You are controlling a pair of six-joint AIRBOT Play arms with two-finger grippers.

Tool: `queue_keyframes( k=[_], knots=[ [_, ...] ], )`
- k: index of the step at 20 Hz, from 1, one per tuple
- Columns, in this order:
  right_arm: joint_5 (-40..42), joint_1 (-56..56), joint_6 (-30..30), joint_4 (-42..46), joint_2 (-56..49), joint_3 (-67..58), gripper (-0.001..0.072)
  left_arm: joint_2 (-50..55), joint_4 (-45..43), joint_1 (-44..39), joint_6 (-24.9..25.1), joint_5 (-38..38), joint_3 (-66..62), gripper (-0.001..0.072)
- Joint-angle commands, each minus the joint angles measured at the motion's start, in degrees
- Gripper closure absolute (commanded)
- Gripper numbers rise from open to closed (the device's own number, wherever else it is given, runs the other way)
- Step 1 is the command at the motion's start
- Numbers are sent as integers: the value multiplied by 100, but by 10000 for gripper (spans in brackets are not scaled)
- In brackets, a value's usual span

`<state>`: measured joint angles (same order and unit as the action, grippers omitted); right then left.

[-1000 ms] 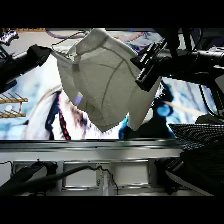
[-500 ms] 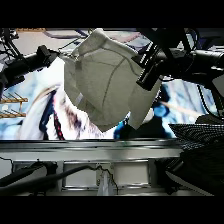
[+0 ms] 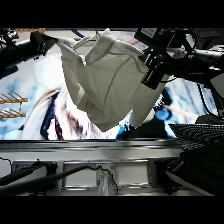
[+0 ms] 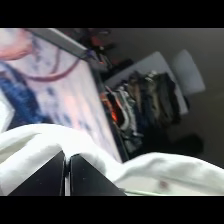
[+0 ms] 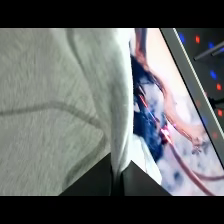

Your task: Fold the clothes and pants, and hang the long-sleeved shirts on hangers.

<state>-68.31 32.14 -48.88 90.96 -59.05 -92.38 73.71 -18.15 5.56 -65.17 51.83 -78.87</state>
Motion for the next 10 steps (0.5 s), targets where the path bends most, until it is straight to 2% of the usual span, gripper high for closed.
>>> queue_keyframes(
  k=[1, 7, 10],
  knots=[
    [-186, 4, 0, 293, -52, 9, 685, -44, 28, 2, 2, 518, -509, 696],
    [-144, 4, -402, 933, -142, 17, 685, -439, 763, 219, 7, 573, -750, 696],
    [219, -2, -772, 994, -142, 2, 685, -442, 835, 251, 2, 1161, -745, 696]
  ],
)
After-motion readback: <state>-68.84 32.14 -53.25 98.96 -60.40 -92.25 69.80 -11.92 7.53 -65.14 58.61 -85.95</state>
